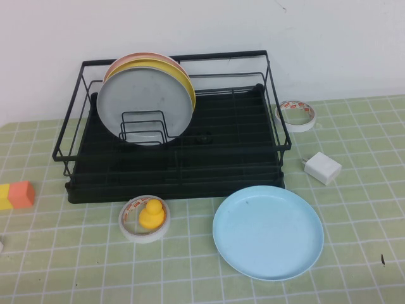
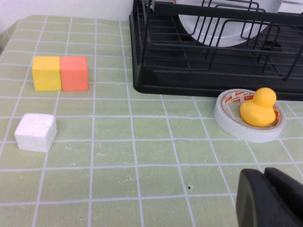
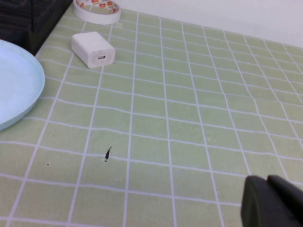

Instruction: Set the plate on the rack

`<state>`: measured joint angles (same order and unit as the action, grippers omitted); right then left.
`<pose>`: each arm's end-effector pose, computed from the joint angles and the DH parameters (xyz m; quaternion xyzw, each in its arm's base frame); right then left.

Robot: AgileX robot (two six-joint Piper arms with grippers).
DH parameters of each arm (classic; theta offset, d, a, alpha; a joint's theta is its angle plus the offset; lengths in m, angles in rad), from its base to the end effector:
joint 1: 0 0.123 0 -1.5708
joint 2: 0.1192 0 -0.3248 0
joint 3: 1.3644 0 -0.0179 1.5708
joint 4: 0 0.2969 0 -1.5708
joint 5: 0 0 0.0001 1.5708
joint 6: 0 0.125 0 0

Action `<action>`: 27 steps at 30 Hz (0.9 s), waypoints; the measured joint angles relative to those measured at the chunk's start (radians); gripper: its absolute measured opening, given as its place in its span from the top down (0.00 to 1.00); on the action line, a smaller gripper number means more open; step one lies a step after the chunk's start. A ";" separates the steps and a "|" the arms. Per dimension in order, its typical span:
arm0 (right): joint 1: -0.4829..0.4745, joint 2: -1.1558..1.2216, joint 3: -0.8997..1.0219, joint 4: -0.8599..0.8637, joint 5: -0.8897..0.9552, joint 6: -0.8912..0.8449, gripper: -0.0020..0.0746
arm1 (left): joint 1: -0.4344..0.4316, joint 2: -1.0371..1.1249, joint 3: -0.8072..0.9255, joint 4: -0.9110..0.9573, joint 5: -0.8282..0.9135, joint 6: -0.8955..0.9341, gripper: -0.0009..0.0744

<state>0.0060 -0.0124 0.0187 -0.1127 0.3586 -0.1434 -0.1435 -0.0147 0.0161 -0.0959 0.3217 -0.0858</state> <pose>0.0917 -0.0044 0.1654 -0.0896 0.7924 -0.0887 0.5968 0.0912 -0.0170 0.1710 -0.0037 0.7849 -0.1105 0.6096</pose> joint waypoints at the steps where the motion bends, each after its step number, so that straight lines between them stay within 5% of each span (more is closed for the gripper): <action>1: 0.000 0.000 0.000 0.000 0.000 0.000 0.98 | 0.000 0.000 0.000 0.000 0.000 0.000 0.99; 27: 0.000 0.000 0.009 -0.002 -0.091 0.000 0.98 | 0.000 0.000 0.004 -0.002 -0.050 0.000 0.99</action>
<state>0.0060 -0.0124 0.0274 -0.1147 0.2679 -0.1434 -0.1435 -0.0147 0.0198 -0.0979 0.2713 -0.0858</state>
